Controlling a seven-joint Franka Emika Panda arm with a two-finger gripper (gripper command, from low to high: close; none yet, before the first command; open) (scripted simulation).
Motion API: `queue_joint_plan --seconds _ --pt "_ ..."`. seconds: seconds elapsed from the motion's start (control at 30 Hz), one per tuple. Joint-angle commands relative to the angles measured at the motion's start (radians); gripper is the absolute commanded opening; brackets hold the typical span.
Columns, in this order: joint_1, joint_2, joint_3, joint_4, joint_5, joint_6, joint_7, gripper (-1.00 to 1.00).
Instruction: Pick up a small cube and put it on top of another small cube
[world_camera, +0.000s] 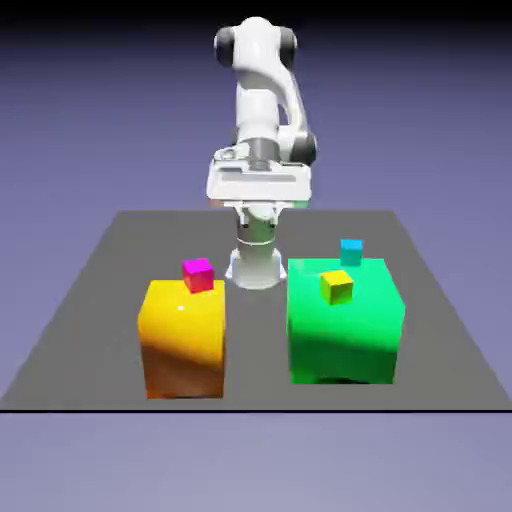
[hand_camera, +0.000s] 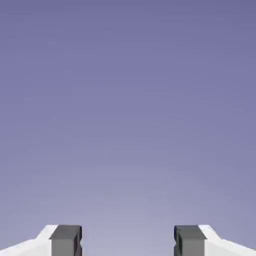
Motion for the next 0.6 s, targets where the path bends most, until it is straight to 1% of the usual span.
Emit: queue_joint_plan --seconds 0.0,0.4,0.57 --pt "-0.008 0.012 -0.02 0.006 0.043 -0.014 0.043 0.0" --pt "-0.103 0.153 -0.26 0.077 0.558 -0.184 0.565 0.0" --pt "-0.157 0.22 -0.311 0.063 0.722 -0.211 0.783 0.0"
